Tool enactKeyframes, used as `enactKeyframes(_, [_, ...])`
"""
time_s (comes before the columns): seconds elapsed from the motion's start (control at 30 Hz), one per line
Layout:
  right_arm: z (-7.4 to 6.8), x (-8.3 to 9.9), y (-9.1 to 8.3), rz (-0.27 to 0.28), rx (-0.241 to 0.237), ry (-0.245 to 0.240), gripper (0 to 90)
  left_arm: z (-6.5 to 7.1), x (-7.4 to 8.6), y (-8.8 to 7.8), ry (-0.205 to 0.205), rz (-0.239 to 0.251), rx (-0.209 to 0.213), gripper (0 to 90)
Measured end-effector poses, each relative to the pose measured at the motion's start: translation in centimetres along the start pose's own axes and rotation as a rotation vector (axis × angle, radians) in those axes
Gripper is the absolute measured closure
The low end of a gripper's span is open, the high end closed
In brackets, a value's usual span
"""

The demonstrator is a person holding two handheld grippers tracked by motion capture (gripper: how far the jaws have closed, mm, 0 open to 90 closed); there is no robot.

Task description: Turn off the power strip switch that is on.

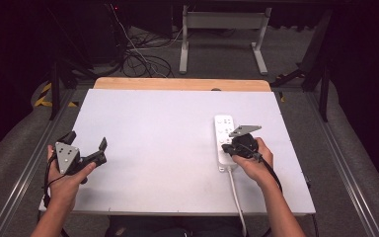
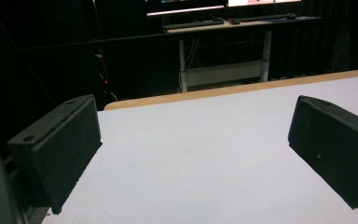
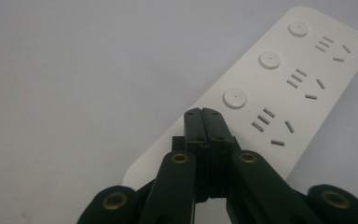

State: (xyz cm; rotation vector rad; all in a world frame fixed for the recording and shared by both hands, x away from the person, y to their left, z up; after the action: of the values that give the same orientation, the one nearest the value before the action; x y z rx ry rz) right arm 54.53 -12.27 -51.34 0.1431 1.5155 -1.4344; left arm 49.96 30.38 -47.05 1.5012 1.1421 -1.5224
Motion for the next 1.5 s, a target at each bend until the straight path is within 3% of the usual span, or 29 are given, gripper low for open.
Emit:
enactKeyframes(1.13, [-0.15,0.35,0.58,-0.002,0.0,0.08,90.0,0.14,0.06,0.05,0.012,-0.006,0.005,3.2])
enactKeyframes(1.5, [-0.26,0.3,0.58,-0.008,0.028,0.07,90.0,0.15,0.08,0.02,0.011,-0.008,0.005,3.3])
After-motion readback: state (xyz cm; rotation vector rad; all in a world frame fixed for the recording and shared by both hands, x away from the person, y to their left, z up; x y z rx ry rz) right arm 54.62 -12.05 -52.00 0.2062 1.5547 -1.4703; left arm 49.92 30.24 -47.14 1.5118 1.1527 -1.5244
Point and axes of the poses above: each handheld gripper's, and its own axes: y roughly forward along the jaws, x roughly out of its underside, z roughly to its right, the point moved 9 cm from there along y, roughly forward along the jaws, and after that the axes turned 14 degrees about x, right-handed, at the moved point
